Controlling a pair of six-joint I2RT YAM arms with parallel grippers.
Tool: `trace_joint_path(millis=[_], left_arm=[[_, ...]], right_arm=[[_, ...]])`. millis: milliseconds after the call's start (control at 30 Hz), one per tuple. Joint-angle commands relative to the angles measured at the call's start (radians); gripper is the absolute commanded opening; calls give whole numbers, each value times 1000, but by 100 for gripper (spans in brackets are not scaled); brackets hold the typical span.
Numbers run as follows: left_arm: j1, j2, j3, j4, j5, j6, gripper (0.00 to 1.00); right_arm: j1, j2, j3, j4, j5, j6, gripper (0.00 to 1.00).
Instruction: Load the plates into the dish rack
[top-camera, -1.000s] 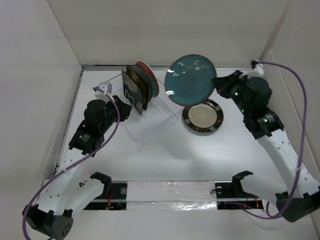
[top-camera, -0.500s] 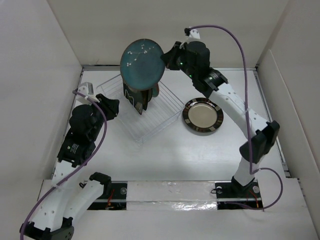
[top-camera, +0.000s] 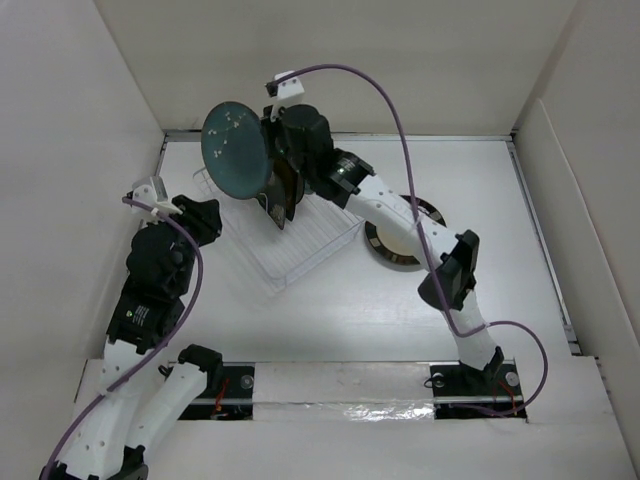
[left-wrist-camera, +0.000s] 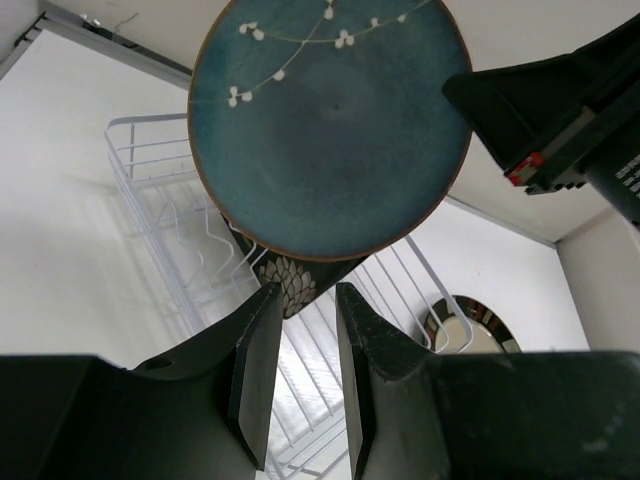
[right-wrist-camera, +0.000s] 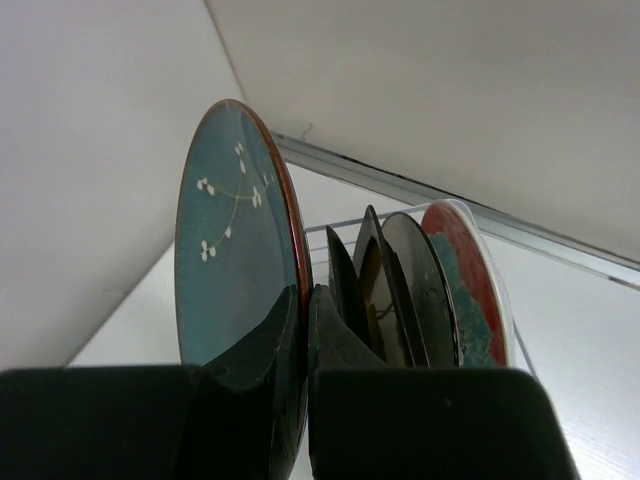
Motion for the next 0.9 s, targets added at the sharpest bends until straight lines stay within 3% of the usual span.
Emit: trace_joint_path(millis=[0,267,700,867], left_arm=[[2,39,-25,33,-25,21,25],[2,39,-44,37,-35,25,25],[2,36,-53,42,-8,23,25],[2,34,-56,42,-1,25,25]], right_arm=[[29,-3,92,282,181,-150,0],[49,85,109,389,278,-293,0],[143,175,39,717,471,-686,0],[152,197,25,720,480,-719,0]])
